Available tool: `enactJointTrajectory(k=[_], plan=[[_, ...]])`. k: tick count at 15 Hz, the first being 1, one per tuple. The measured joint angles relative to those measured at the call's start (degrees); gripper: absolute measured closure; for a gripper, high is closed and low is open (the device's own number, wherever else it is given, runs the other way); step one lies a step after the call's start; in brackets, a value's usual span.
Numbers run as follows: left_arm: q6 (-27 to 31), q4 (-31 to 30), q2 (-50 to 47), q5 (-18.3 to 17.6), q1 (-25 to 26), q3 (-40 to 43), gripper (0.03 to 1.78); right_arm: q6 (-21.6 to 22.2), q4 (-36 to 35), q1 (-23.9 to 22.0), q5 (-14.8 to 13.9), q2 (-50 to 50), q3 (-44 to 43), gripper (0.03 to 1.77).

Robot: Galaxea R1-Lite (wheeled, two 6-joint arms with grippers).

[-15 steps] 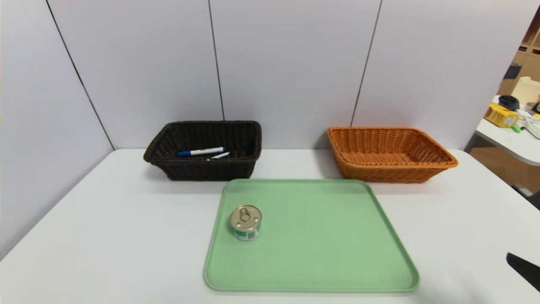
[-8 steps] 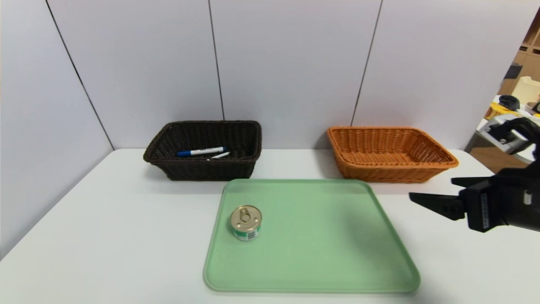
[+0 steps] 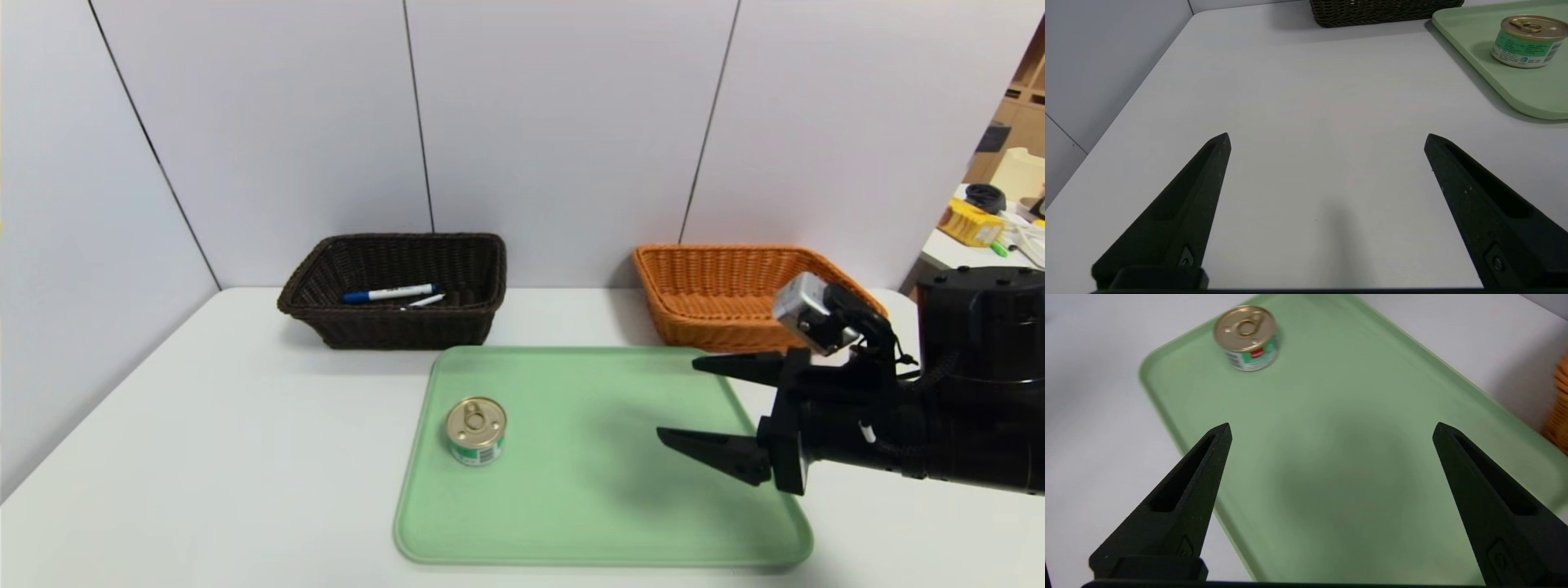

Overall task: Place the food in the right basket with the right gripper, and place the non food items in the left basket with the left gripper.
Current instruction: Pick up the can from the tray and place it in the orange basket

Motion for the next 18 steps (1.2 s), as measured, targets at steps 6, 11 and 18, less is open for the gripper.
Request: enactJointTrajectory(k=[6,11,18], plan=[[0.00,0.02,0.00,0.00,0.00,0.00,0.12,-2.97,-17.08,0.30,9.70,10.06,3.64,0.10],[0.00,0.00,0.00,0.02,-0.05,0.00,0.12,-4.63,-27.11,3.06,9.79,18.80,3.58,0.10],[0.02,0.02,0.00,0.00,-0.02,0.00,0.12,-4.74,-31.96,9.31,9.70,27.70,-2.21,0.10]])
